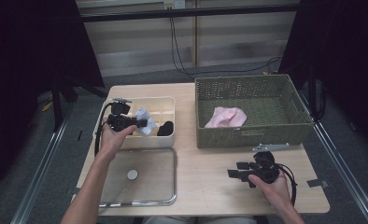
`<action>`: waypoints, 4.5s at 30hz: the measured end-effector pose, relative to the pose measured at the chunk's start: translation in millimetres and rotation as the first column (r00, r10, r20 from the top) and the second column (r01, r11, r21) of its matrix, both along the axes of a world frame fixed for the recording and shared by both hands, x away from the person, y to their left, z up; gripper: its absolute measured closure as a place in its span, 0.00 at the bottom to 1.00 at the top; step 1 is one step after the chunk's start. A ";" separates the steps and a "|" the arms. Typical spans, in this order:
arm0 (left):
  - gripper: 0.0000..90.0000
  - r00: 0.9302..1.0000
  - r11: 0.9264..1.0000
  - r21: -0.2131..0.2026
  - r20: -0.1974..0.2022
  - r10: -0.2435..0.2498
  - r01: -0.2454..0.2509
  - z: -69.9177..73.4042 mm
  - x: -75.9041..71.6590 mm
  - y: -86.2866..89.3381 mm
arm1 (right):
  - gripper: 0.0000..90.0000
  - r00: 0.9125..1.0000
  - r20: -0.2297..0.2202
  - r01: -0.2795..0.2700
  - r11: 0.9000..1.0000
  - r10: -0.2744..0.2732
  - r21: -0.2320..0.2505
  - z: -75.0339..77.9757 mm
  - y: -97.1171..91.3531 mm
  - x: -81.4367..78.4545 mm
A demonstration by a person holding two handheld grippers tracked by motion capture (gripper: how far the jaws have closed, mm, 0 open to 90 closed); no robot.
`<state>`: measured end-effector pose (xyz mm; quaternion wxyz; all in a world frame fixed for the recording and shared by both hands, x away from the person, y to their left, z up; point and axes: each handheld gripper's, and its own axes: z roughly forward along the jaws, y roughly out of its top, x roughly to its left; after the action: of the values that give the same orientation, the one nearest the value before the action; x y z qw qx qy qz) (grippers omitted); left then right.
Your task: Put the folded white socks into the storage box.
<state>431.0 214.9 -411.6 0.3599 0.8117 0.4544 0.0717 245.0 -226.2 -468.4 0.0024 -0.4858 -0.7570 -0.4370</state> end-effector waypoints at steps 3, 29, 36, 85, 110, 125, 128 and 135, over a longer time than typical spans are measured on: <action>0.67 1.000 1.000 0.000 -0.014 -0.006 0.006 -3.2 1.7 -2.1 | 0.43 1.000 -0.005 0.001 1.000 -0.001 0.001 0.1 0.3 -0.2; 0.67 0.999 0.995 0.095 -0.026 -0.037 0.040 -25.3 1.8 -21.4 | 0.43 1.000 -0.014 0.001 1.000 -0.001 -0.001 -1.6 0.4 -0.3; 0.67 0.996 0.996 0.067 -0.077 -0.046 0.051 -28.4 4.6 -21.0 | 0.43 1.000 -0.014 -0.009 1.000 0.009 -0.006 -2.1 2.9 0.4; 0.30 0.997 0.999 0.036 -0.082 -0.012 0.015 -0.8 19.1 -25.7 | 0.42 1.000 -0.021 -0.009 1.000 0.009 0.003 -3.1 0.4 0.6; 0.75 0.983 0.991 0.099 -0.167 -0.077 0.094 -27.3 16.2 -29.6 | 0.43 1.000 -0.025 -0.013 1.000 0.013 0.001 -4.2 0.7 -1.2; 0.76 0.972 0.981 0.165 -0.224 -0.066 0.105 -37.2 20.7 -42.4 | 0.43 0.999 -0.026 -0.022 1.000 0.022 0.000 -3.7 3.8 -2.0; 0.76 0.973 0.980 0.173 -0.226 -0.053 0.094 -38.9 21.3 -44.0 | 0.42 1.000 -0.023 -0.019 1.000 0.019 0.000 -3.4 2.3 -1.8; 0.75 0.976 0.984 0.157 -0.212 -0.052 0.087 -41.1 19.1 -42.8 | 0.42 0.999 -0.021 -0.025 1.000 0.025 0.002 -1.9 3.9 -2.3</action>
<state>450.1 172.1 -452.7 0.2442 0.8573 0.4531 0.0117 242.7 -222.4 -470.3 0.0161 -0.4808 -0.7627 -0.4323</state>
